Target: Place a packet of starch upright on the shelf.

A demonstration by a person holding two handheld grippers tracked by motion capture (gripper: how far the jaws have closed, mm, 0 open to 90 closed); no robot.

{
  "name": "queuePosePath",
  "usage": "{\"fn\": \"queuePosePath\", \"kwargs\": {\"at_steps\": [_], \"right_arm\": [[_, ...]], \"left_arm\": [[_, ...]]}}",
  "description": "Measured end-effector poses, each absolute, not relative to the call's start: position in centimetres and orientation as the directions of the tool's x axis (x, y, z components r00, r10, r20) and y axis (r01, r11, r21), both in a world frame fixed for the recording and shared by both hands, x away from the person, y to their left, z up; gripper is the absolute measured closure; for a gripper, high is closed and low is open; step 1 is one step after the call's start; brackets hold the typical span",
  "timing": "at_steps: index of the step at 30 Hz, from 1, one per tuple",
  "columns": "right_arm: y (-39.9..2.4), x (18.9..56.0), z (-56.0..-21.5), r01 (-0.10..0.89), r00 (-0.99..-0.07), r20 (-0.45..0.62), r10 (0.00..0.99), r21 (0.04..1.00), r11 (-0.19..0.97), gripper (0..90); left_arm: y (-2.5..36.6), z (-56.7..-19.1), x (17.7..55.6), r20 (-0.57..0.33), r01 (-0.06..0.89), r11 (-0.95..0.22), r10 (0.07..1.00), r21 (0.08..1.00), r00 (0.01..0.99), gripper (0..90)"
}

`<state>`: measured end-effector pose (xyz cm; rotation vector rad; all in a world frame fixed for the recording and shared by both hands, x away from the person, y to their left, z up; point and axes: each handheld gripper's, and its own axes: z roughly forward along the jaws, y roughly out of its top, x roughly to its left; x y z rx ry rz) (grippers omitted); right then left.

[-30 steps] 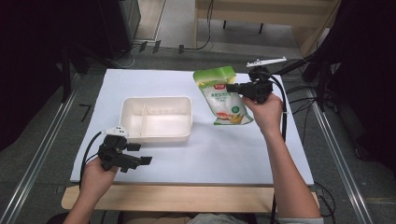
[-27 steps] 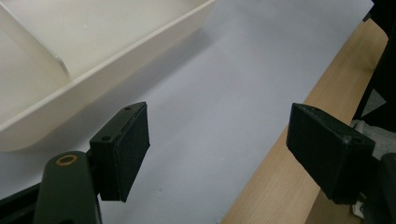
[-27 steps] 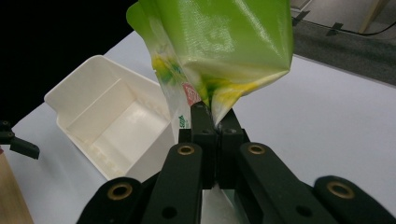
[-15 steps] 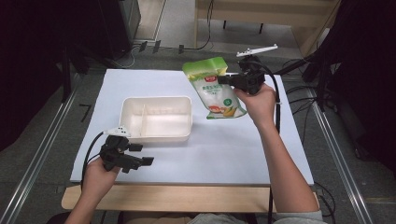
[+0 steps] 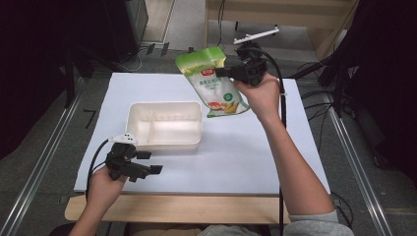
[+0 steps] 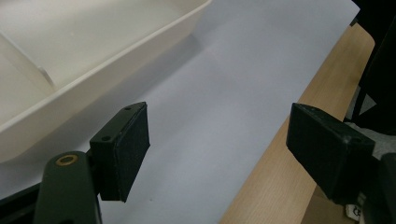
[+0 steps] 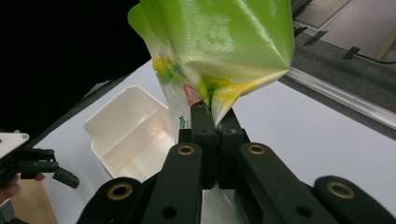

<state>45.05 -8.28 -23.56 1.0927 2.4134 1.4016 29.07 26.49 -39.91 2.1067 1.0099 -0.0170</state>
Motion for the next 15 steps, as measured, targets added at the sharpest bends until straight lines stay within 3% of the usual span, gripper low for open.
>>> {"fn": "queuePosePath", "kwargs": {"at_steps": [15], "right_arm": [[-2.2, 46.2, -22.6, 0.503, -0.758, 0.223, 0.613, 0.798, 0.332, 90.0]], "left_arm": [[26.5, -39.9, 29.0, -0.325, 0.663, -0.38, 0.649, 0.645, 0.688, 22.2]]}}
